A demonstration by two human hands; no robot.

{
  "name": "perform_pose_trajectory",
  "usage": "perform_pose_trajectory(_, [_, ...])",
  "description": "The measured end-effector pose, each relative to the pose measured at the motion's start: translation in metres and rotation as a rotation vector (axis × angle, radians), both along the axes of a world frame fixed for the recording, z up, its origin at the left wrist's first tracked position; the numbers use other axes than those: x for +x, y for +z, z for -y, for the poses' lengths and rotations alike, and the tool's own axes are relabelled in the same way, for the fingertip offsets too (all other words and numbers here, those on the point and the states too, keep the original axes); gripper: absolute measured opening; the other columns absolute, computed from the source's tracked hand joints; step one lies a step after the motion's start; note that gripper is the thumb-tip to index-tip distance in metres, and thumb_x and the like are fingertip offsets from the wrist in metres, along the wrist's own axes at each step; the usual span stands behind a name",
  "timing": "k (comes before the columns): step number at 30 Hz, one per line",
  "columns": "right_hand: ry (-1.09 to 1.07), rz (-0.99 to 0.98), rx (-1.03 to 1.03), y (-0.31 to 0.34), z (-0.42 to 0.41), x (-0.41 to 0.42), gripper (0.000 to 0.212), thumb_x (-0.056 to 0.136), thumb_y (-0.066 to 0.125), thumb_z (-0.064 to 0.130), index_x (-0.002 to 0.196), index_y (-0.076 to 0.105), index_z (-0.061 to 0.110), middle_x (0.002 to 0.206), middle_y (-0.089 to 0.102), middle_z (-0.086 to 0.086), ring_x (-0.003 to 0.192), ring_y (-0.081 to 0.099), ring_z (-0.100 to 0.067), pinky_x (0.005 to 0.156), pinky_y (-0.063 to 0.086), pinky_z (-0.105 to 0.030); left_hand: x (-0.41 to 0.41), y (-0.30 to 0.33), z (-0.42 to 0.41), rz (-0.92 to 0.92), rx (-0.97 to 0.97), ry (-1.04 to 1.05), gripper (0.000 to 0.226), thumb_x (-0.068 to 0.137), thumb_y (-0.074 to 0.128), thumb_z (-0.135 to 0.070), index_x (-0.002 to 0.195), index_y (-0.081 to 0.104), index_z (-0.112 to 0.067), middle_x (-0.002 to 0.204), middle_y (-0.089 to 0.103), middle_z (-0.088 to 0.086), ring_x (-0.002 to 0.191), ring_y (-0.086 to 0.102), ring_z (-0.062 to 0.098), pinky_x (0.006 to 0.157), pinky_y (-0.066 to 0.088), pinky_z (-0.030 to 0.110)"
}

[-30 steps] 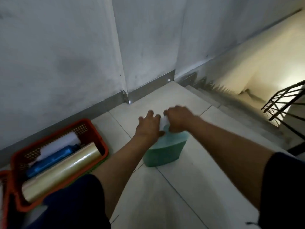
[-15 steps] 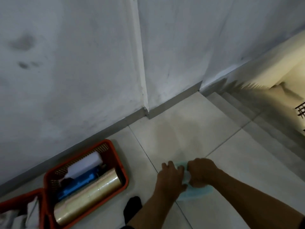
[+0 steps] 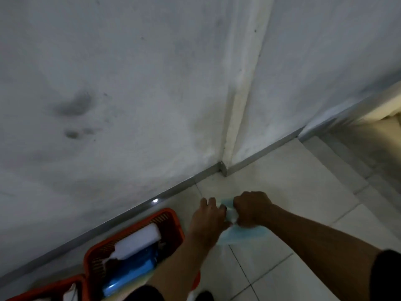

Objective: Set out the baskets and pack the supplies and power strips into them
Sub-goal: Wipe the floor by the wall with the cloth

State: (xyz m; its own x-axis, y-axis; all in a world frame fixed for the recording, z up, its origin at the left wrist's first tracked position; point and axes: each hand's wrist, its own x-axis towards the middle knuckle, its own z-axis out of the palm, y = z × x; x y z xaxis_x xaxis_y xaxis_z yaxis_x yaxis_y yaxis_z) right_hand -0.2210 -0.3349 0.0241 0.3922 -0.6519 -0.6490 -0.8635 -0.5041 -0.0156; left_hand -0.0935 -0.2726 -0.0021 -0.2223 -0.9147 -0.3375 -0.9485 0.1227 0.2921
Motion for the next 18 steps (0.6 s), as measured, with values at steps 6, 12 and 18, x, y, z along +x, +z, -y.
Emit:
perform_pose_trajectory(6, [0.065,0.058,-0.137,-0.015,0.062,0.057,0.039,0.087,0.057,0.040,0.115,0.058,0.013,0.114,0.065,-0.006,0.106,0.062,-0.023,0.088,0.048,-0.037,0.052,-0.005,0.058,0.132,-0.104,0.029,0.051,0.077,0.072,-0.039,0.115,0.064,-0.007,0.115,0.061,0.022,0.108,0.057,0.038,0.074,0.056,0.038])
perform_pose_trajectory(12, [0.149,0.036,-0.202,-0.034,0.098,0.076,0.033,0.090,0.056,0.029,0.121,0.056,0.018,0.126,0.059,-0.003,0.122,0.051,-0.024,0.105,0.032,-0.044,0.063,-0.021,0.079,0.092,-0.047,0.229,0.050,0.093,0.048,-0.042,0.133,0.047,-0.011,0.133,0.046,0.016,0.123,0.041,0.032,0.089,0.049,0.036])
perform_pose_trajectory(18, [0.060,0.063,-0.210,-0.022,0.108,0.073,0.044,0.090,0.056,0.021,0.133,0.048,0.026,0.131,0.044,-0.007,0.124,0.040,-0.029,0.099,0.037,-0.049,0.075,-0.020,0.096,0.049,-0.006,0.335,0.055,0.090,0.052,-0.046,0.134,0.041,-0.015,0.131,0.045,0.010,0.119,0.042,0.028,0.088,0.048,0.039])
